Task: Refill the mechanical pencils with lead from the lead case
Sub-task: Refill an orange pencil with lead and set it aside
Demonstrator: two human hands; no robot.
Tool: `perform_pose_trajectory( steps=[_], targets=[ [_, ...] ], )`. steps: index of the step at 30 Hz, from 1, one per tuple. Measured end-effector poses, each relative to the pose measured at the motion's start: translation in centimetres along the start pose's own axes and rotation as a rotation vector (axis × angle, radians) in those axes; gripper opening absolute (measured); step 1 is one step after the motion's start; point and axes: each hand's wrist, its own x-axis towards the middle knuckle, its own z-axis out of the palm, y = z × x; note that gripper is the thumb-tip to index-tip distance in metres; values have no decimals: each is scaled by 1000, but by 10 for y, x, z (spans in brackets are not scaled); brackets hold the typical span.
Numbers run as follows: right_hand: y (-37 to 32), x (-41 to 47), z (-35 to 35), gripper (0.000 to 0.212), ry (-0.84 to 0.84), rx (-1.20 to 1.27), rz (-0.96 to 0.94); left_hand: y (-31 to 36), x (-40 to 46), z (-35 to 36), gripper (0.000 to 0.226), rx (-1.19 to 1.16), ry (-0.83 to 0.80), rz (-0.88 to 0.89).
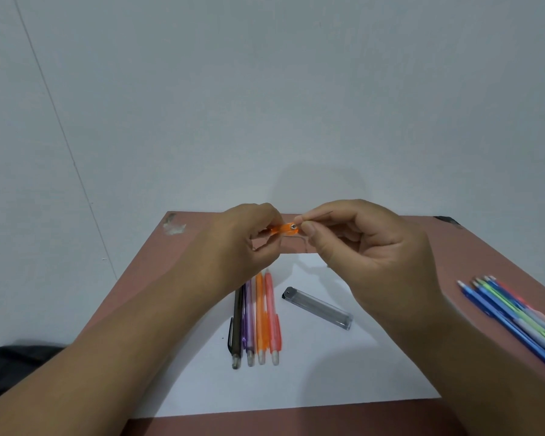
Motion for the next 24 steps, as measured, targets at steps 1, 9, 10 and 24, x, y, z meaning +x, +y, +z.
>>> perform_pose_trajectory(
  steps=[1, 9, 10, 24],
  targets=[
    [0, 0, 0, 15, 0, 0, -1, 0, 0, 0, 8, 8, 0, 0],
    [0, 1, 0, 14, 4, -10, 5, 11, 0, -8, 10, 52, 31, -19],
    [0, 1, 0, 13, 4, -11, 5, 11, 0, -8, 9, 51, 31, -20],
    [-3, 0, 0, 13, 8, 24, 10, -5, -1, 3, 5, -23, 1, 8]
  ],
)
